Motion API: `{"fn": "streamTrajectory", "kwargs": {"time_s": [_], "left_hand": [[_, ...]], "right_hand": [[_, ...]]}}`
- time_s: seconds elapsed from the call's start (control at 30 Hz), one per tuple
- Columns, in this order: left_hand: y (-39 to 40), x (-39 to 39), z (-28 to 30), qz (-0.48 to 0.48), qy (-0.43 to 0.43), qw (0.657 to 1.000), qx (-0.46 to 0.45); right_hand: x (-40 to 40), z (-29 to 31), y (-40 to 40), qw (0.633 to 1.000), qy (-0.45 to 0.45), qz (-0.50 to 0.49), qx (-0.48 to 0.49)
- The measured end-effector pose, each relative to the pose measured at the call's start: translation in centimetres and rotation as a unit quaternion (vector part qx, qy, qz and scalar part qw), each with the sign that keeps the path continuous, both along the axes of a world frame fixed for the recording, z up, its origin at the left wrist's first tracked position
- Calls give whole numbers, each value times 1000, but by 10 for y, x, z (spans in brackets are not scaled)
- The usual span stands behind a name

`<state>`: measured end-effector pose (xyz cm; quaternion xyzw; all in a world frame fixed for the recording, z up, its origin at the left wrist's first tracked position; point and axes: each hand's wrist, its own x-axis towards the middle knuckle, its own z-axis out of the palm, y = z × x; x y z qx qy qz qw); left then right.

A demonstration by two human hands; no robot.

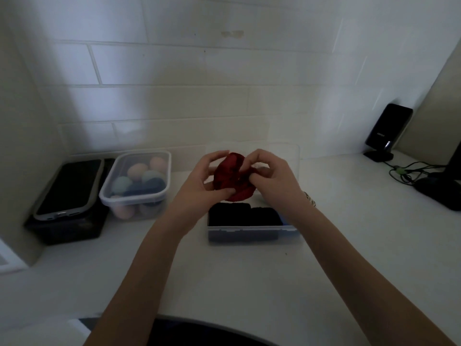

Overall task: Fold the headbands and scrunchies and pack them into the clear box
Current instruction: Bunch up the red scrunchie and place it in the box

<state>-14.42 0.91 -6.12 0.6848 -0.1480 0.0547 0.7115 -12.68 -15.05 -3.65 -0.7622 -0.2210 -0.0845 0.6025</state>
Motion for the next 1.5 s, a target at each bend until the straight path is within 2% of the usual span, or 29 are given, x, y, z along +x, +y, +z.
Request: {"fn": "streamTrajectory", "kwargs": {"time_s": [0.17, 0.23, 0.33, 0.43, 0.5, 0.53, 0.63, 0.7, 0.83, 0.9, 1.03, 1.13, 1.23, 1.5], "left_hand": [[17, -13, 4, 34, -58, 991, 117], [21, -15, 4, 36, -74, 974, 213], [22, -18, 8, 46, -96, 919, 379], [16, -21, 14, 35, -86, 885, 456], [12, -22, 18, 38, -88, 863, 497], [11, -21, 20, 40, -88, 842, 531], [6, -16, 27, 34, -68, 752, 655], [1, -12, 30, 29, -48, 723, 689], [-6, -10, 30, 33, -36, 687, 725], [-5, -7, 27, 12, -20, 678, 735], [-2, 6, 25, -65, 47, 699, 710], [-2, 10, 25, -83, 46, 686, 721], [-4, 14, 21, -83, 48, 681, 726], [-4, 13, 21, -81, 65, 696, 710]], "right_hand": [[-1, -2, 2, 989, 51, 56, -127], [-4, 0, 2, 980, 51, 68, -180], [-5, 0, 3, 954, 50, 75, -286], [-7, -2, 2, 920, 48, 89, -379], [-7, -5, 1, 906, 58, 102, -407], [-7, -6, 1, 903, 65, 106, -412], [-2, -6, -1, 885, 65, 106, -449], [0, -6, -2, 872, 69, 97, -475], [4, -8, 0, 851, 83, 83, -512], [5, -7, 4, 827, 80, 83, -551], [5, -3, 15, 760, 69, 111, -637], [7, -3, 22, 722, 46, 113, -681], [8, -4, 21, 727, 47, 108, -677], [2, -10, 12, 783, 57, 74, -615]]}}
